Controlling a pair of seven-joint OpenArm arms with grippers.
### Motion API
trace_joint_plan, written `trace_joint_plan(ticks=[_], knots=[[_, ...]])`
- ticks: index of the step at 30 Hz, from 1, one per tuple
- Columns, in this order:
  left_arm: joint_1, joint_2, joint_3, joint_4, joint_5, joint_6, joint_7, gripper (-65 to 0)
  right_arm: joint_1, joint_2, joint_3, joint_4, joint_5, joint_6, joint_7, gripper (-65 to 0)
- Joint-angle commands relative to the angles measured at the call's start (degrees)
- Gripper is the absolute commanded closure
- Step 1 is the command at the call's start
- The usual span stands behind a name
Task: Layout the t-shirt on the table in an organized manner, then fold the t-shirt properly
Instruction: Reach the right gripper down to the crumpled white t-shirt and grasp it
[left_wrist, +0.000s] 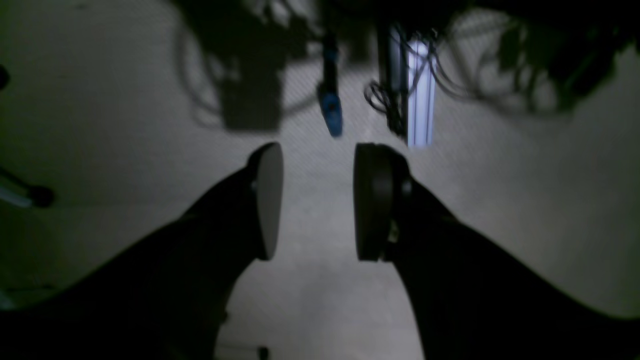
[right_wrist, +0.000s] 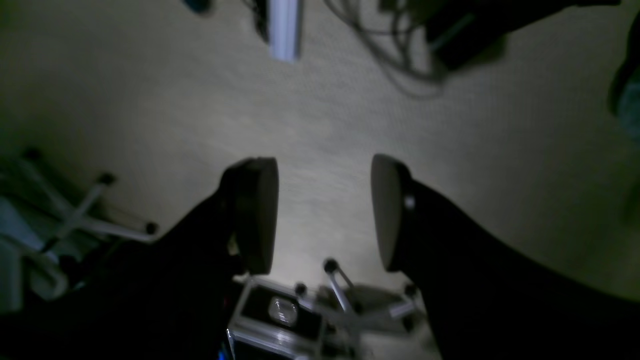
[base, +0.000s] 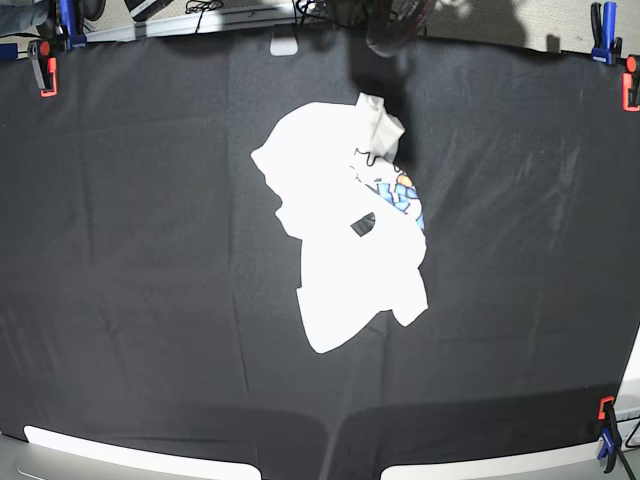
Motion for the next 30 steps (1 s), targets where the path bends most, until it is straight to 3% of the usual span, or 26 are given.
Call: trace_joint_plan(ticks=[1, 6, 9, 12, 17, 25, 30], knots=[[2.95, -0.72, -0.02, 3.06, 0.33, 1.68, -0.07, -21.4, -3.13, 0.61, 1.99, 3.10, 0.17, 0.22, 0.02, -29.5], [11.63, -1.86, -0.02, 18.60, 3.80, 7.15, -0.04, -21.5, -11.80, 0.61, 12.17, 18.12, 0.20, 0.50, -0.57, -29.5], [14.84, -1.84, -0.02, 27.04, 6.95, 9.35, 1.40, -21.5, -13.60, 0.61, 17.59, 25.07, 0.24, 2.67, -3.19, -29.5], [15.52, -1.84, -0.02, 34.01, 9.99, 9.33, 3.78, -21.5, -13.57, 0.63, 22.27, 30.67, 0.44, 5.27, -6.93, -29.5], [15.21, -1.84, -0.02, 43.12, 15.34, 9.35, 7.23, -21.5, -13.22, 0.63, 28.20, 37.75, 1.16, 6.78, -7.37, -29.5], [10.29, -1.84, -0.02, 47.89, 15.72, 9.35, 7.23, -21.5, -5.03, 0.61, 32.24, 42.62, 8.15, 9.70, -7.52, -29.5], [3.19, -1.84, -0.02, 47.89, 15.17, 9.31, 6.69, -21.5, 3.41, 0.13, 32.15, 42.56, 8.94, 15.72, -7.54, -29.5]])
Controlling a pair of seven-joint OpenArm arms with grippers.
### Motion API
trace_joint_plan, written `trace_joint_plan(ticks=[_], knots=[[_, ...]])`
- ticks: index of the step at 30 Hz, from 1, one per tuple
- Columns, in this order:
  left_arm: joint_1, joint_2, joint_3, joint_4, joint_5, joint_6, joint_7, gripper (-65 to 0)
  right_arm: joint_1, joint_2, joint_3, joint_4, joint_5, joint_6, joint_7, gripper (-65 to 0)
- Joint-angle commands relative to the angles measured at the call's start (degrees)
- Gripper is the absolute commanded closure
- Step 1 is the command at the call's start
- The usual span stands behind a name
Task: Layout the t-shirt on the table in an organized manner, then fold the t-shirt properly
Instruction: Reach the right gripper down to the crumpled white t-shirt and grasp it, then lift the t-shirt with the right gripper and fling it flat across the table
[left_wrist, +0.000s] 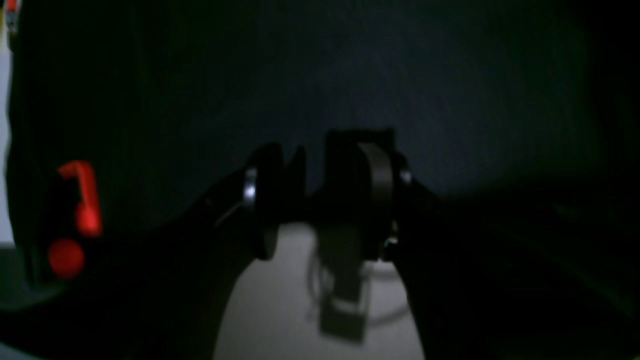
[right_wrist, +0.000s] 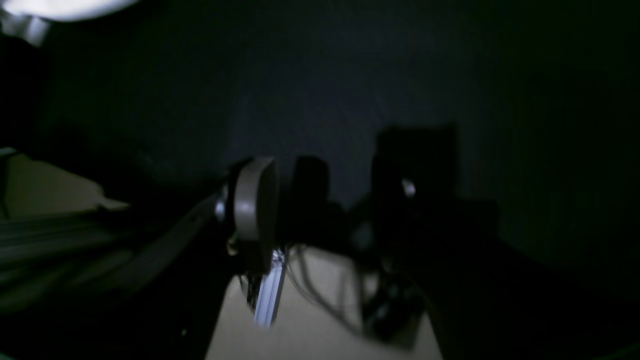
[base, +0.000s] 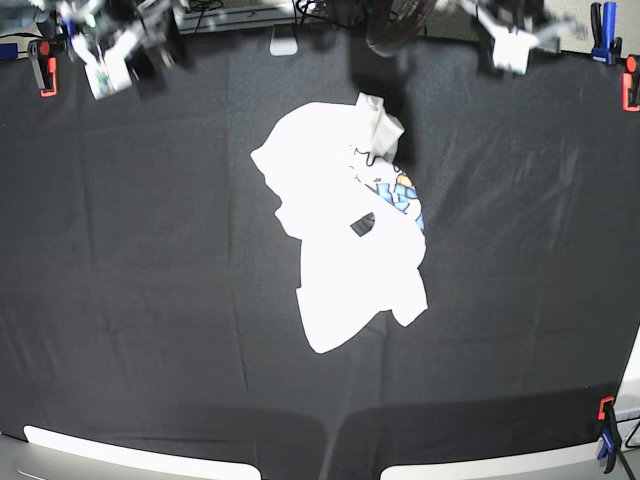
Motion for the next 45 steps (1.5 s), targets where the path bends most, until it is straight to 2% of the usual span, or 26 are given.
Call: trace_joint_plan(ticks=[1, 5, 6, 10, 12, 16, 19, 20, 23, 25, 29, 33, 45], knots=[[-2.36, -0.22, -0.02, 1.11, -0.09, 1.22, -2.03, -21.5, 2.01, -0.13, 0.24, 0.94, 1.25, 2.36, 1.36, -29.5], [-11.15, -0.22, -0.02, 1.11, -3.13, 1.20, -1.99, -21.5, 10.78, -2.60, 0.17, 0.94, 4.76, 12.90, 1.42, -29.5], [-12.76, -0.22, -0.02, 1.11, -3.37, 1.22, -2.01, -21.5, 12.81, -3.13, 0.04, 0.94, 5.92, 14.04, 1.57, -29.5], [-17.16, -0.22, -0.02, 1.11, -3.28, 1.20, -2.01, -21.5, 20.22, -4.44, -2.40, 0.94, 6.34, 14.04, 1.95, -29.5], [-18.29, -0.22, -0.02, 1.11, -3.28, 1.22, -1.99, -21.5, 23.12, -4.48, -4.87, 0.94, 4.35, 14.04, 1.75, -29.5], [-19.21, -0.22, -0.02, 1.11, -3.28, 1.22, -2.01, -21.5, 27.47, -4.48, -13.46, 0.94, -3.04, 14.04, -1.97, -29.5], [-19.10, -0.22, -0.02, 1.11, -3.30, 1.22, -1.99, -21.5, 29.53, -4.52, -21.05, 0.94, -10.86, 14.04, -2.05, -29.4], [-19.12, -0.22, -0.02, 1.11, -3.28, 1.22, -1.99, -21.5, 30.12, -4.68, -23.32, 0.94, -13.27, 12.46, -2.03, -29.4], [-19.12, -0.22, -0.02, 1.11, -3.30, 1.22, -2.01, -21.5, 31.87, -6.67, -27.98, 0.94, -19.89, 3.61, -1.99, -29.4], [-19.12, -0.22, -0.02, 1.11, -3.30, 1.22, -2.01, -21.5, 32.92, -8.66, -29.57, 0.94, -23.28, 1.44, -2.01, -29.4], [-19.12, -0.22, -0.02, 1.11, -3.30, 1.22, -2.01, -21.5, 33.88, -12.46, -30.29, 0.94, -25.29, 1.38, -2.05, -29.4], [-19.12, -0.22, -0.02, 1.11, -3.30, 1.22, -2.01, -21.5, 34.27, -14.69, -30.14, 0.94, -25.29, 1.36, -2.08, -29.4], [-19.15, -0.22, -0.02, 1.11, -3.32, 1.22, -2.01, -21.5, 35.32, -14.64, -28.04, 0.94, -25.29, 1.38, -2.10, -29.4]])
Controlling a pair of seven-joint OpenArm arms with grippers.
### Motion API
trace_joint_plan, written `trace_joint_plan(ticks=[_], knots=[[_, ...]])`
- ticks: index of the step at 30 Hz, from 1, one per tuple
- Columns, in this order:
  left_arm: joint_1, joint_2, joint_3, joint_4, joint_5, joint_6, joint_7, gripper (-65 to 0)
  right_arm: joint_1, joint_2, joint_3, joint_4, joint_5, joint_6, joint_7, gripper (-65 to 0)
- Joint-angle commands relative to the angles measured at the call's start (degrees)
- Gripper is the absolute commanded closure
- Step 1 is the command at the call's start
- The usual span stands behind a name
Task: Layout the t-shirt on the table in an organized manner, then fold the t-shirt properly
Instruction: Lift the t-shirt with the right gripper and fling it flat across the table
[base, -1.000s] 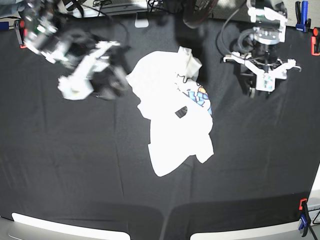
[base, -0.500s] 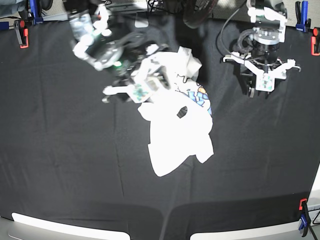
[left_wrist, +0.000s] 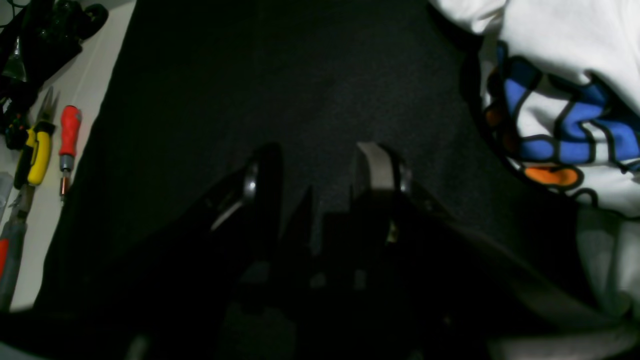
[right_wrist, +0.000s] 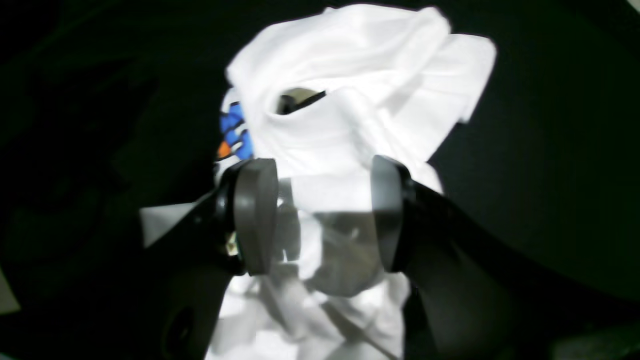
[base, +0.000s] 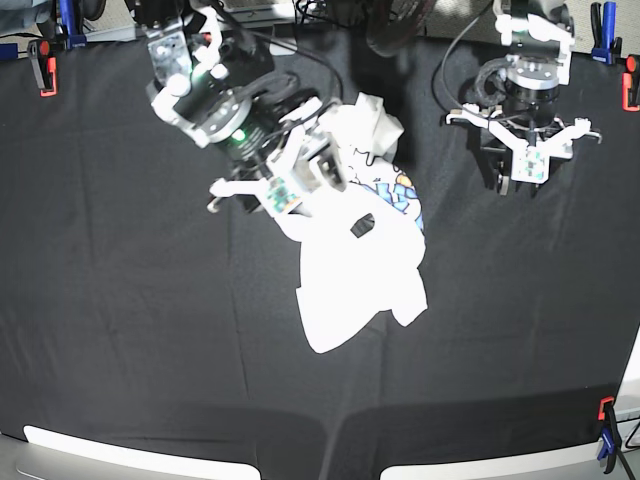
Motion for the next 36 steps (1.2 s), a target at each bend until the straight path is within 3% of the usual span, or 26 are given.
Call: trace_joint_plan(ticks=[1, 7, 16, 26, 29, 32, 36], knots=[[-0.13, -0.20, -0.09, 1.07, 0.48, 1.09, -1.60, -21.5, 1.03, -0.13, 0.48, 1.05, 0.63, -0.02, 1.57, -29.4], [-0.13, -0.20, -0.09, 1.07, 0.48, 1.07, -1.60, -21.5, 2.51, -0.13, 1.86, 1.05, 4.20, -0.02, 1.53, -29.4], [-0.11, -0.20, -0.09, 1.07, 0.48, 1.09, -1.60, -21.5, 2.75, -0.13, 1.86, 1.01, 4.17, 0.02, -0.37, -29.4], [-0.11, -0.20, -0.09, 1.07, 0.48, 1.09, -1.60, -21.5, 2.75, -0.15, 1.86, -7.58, 2.78, 0.02, 3.98, -28.6], [-0.13, -0.20, -0.09, 1.07, 0.46, 1.09, -1.60, -21.5, 2.67, -0.15, 1.86, -7.54, 2.78, 0.00, 3.96, -19.2], [-0.13, -0.20, -0.09, 1.07, 0.46, 1.09, -1.60, -21.5, 2.64, -0.13, 1.86, -7.54, 2.75, 0.04, 2.45, -2.5], [-0.11, -0.20, -0.09, 1.07, 0.48, 1.09, -1.60, -21.5, 2.60, 0.02, 3.48, -6.47, 2.58, 0.33, -0.17, 0.0]])
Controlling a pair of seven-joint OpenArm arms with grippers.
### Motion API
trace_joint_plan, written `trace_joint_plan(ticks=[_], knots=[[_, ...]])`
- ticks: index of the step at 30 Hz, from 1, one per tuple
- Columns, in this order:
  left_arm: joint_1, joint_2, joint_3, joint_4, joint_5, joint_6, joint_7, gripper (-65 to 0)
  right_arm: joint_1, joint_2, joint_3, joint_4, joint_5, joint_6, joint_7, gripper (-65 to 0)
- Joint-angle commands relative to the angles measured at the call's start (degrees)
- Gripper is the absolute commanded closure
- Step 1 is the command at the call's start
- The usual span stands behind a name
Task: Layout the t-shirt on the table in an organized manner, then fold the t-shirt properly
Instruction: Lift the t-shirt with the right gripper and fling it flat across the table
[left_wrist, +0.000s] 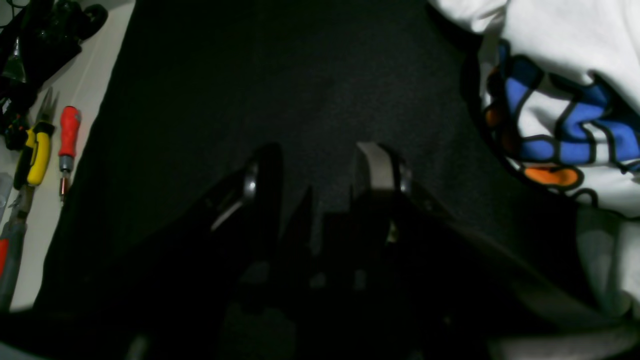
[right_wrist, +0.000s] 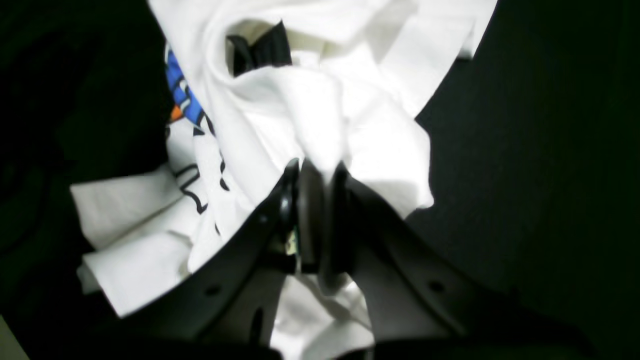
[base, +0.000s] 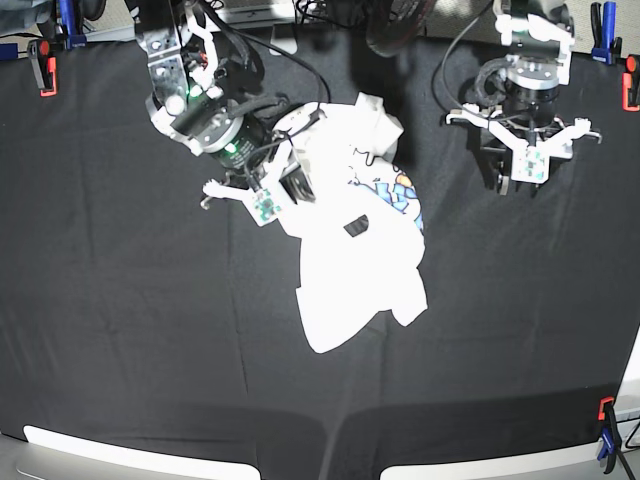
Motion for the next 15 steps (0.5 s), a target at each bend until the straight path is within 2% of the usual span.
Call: trace_joint_plan(ticks=[1, 5, 9, 15], knots=[[-0.13, -0.20, -0.09, 1.07, 0.48, 1.09, -1.60, -21.5, 0.50, 0.04, 1.60, 1.79, 0.39, 0.04, 0.74, 0.0], [-0.13, -0.20, -0.09, 1.07, 0.48, 1.09, -1.62, -21.5, 0.33, 0.04, 10.27, 4.13, 0.63, 0.04, -1.77, 0.0], [-0.13, -0.20, -0.09, 1.07, 0.48, 1.09, -1.62, -21.5, 0.33, 0.17, 22.62, 4.81, 0.90, 0.04, -2.21, 0.0], [-0.15, -0.20, -0.09, 1.07, 0.46, 1.09, -1.62, -21.5, 0.31, 3.41, 39.78, 4.81, 7.37, 2.03, -3.82, 0.0]])
